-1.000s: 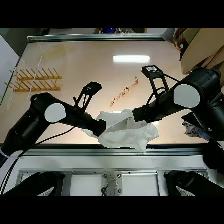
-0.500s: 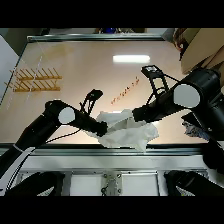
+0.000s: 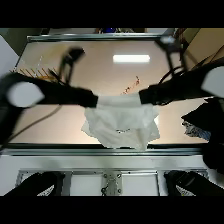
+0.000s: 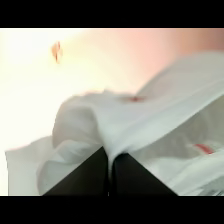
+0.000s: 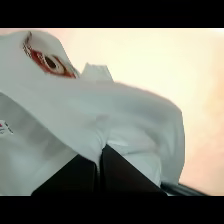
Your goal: Fold the clothes and pants, and hang the long-sleeved shirts on hangers.
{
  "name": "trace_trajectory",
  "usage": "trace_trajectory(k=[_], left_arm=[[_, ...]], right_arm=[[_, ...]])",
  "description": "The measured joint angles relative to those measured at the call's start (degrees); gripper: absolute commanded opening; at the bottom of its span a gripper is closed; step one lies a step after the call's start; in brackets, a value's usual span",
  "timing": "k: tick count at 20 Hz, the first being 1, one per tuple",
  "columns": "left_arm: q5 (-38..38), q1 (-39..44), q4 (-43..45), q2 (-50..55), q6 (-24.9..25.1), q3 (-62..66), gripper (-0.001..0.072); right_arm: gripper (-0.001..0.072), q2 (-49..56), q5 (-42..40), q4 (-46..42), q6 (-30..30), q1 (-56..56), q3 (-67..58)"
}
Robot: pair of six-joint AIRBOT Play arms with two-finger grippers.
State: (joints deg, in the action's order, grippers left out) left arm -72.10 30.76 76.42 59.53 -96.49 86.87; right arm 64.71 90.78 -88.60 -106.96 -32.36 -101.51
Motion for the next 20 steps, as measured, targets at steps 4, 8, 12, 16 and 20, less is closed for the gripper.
trace_trajectory(k=[4,8,12,16,20], left_arm=[[2.49,3.89,-0.83,-1.38,0.15,21.57,0.0015],[10.47,11.1,-1.01,-2.89,2.16,30.49,0.0015],[21.44,14.36,-1.03,-6.99,3.26,27.96,0.0015],[25.05,15.26,-1.01,-7.5,3.89,29.03,0.0016],[22.1,15.45,4.02,-3.74,4.11,32.65,0.0015]], right_arm=[[0.0016,-1.42,-7.23,1.92,1.14,0.63,-14.88],[0.0016,-6.38,-18.84,6.49,1.57,0.79,-19.45],[0.0016,-10.27,-25.97,9.16,1.77,0.79,-20.52],[0.0016,-11.58,-29.09,11.28,1.29,0.79,-20.17],[0.0015,-11.28,-30.6,11.91,-1.7,0.81,-15.98]])
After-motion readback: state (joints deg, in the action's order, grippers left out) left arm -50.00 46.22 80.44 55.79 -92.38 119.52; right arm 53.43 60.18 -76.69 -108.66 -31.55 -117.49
